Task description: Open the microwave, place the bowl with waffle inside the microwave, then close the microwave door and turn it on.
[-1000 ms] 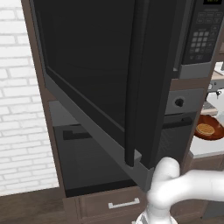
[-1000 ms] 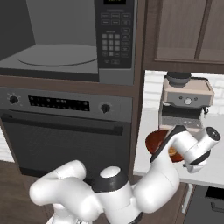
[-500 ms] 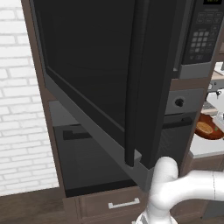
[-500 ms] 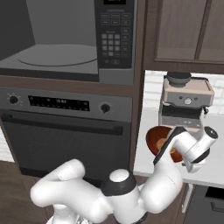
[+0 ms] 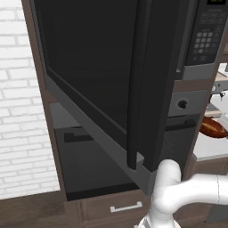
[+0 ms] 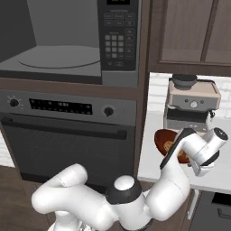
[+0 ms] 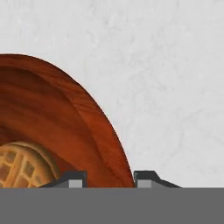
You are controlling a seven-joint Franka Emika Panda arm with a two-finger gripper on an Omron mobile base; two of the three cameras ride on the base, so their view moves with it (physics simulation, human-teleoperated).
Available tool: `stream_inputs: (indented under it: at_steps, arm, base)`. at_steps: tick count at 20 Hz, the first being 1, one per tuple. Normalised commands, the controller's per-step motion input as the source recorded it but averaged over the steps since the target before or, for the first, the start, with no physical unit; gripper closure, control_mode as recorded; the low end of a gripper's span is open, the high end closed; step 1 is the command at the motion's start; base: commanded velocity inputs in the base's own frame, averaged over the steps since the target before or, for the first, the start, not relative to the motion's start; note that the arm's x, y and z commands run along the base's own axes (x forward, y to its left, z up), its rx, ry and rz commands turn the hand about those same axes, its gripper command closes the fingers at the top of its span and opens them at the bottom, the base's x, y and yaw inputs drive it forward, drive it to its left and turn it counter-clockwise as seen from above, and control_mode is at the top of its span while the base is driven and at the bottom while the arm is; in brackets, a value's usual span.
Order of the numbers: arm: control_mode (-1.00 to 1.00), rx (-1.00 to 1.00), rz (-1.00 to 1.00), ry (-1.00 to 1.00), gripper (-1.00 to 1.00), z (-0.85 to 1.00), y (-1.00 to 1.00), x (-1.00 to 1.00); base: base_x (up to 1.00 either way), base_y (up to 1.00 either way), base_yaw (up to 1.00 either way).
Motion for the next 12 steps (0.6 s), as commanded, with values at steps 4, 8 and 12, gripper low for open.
stream_inputs:
  at_steps: [4,8,12]
  arm:
    - [-1.00,0.05,-0.08,-0.04,1.00,0.26,-0.34,-0.53]
    - [-1.00,0.06,-0.13,-0.13,1.00,0.44,-0.43,-0.70]
    - [-1.00,0.08,-0.10,-0.31,1.00,0.81,-0.26,-0.92]
  base:
    - [0.00,0.00,0.00]
    - [0.00,0.00,0.00]
    - [0.00,0.00,0.00]
